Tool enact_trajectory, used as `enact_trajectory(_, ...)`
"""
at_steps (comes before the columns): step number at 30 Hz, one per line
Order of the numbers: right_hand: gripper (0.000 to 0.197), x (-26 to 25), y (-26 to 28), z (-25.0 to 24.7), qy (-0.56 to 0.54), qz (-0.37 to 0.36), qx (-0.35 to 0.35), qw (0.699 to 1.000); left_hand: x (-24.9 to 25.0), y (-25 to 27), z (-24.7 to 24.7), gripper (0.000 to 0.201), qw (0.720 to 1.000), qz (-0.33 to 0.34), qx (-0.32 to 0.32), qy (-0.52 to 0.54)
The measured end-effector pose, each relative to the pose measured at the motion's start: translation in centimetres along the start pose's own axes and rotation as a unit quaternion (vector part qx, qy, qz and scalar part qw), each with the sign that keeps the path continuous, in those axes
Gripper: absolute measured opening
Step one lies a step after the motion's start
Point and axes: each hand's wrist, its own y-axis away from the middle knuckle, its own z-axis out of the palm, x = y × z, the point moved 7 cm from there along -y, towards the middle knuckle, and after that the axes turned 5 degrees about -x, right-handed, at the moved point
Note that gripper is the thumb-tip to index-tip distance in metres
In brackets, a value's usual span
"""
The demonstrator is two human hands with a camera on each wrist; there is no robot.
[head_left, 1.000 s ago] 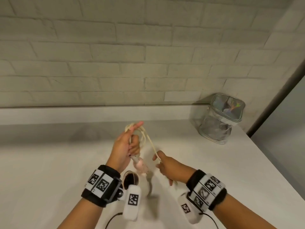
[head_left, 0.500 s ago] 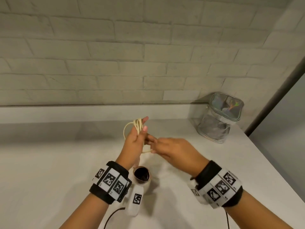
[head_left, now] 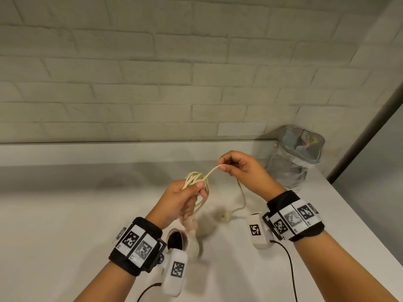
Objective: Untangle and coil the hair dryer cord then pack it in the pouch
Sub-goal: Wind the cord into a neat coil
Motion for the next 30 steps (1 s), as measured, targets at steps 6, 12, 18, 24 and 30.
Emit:
enact_trajectory(6, 0.026, 5.3, 0.1, 1.8, 0.005, 0.086, 0.087, 0.992, -0.5, 0.3, 1.2, 0.047, 0.991, 0.027, -0.061, 0.116)
enact_trajectory(12, 0.040, 8.6, 2.1, 4.3, 0.110, 0.169, 0.008, 0.979, -0.4, 0.2, 0.5, 0.042, 0.983, 0.041, -0.029, 0.179)
enact_trajectory(18, 0.030, 8.6, 2.2, 1.8, 0.061, 0.134, 0.102, 0.984, -0.2, 0.2, 0.9, 0.037, 0.982, 0.059, -0.037, 0.177)
enact_trajectory(24, 0.020, 5.8, 1.5, 3.1, 0.140, 0.145, 0.032, 0.979, 0.3, 0.2, 1.3, 0.037, 0.997, 0.069, 0.001, 0.042)
enact_trajectory(30, 0.021, 0.1, 4.2, 9.0, 0.415, -0.020, -0.184, 0.891, 0.9, -0.5, 1.6, 0.054, 0.996, 0.083, 0.038, 0.017)
